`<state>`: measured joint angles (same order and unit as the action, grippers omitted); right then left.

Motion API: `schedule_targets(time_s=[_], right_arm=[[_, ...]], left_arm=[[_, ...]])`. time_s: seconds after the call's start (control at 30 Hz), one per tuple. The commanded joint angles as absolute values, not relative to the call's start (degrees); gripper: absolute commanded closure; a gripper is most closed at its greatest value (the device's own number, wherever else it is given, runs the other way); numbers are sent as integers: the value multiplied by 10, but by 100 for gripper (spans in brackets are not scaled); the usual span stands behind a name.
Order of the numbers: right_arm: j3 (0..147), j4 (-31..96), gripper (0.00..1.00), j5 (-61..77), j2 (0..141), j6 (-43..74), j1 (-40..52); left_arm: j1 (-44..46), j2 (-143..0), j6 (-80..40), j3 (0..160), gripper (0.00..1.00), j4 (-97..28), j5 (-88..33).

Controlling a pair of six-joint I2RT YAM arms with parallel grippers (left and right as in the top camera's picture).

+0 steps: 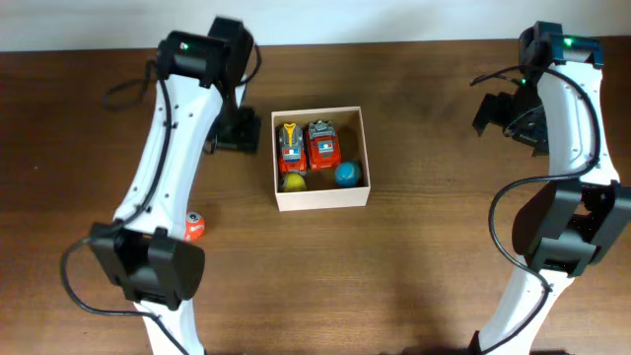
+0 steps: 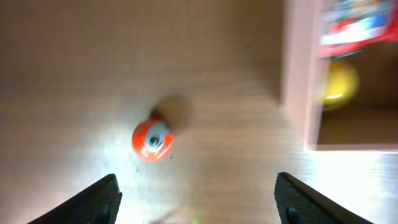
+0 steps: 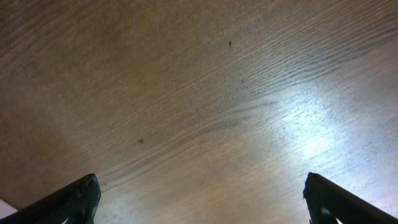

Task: Pack container
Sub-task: 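Carry the blue ball into the box's right corner and release, then move the left gripper to the red-grey ball and grasp it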

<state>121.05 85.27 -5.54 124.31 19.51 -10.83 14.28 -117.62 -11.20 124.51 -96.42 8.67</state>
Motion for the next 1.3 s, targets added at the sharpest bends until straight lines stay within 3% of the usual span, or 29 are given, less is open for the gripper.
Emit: schedule_targets(time_s=[0.0, 0.67, 1.27], right_arm=[[1211, 852, 1, -58, 1232, 200, -109], [1211, 852, 1, -58, 1232, 200, -109], [1211, 852, 1, -58, 1232, 200, -109]], left_arm=[[125, -1181, -199, 1169, 19, -967, 136], [54, -1181, -212, 926, 3, -850, 131], [28, -1181, -168, 807, 4, -741, 77]])
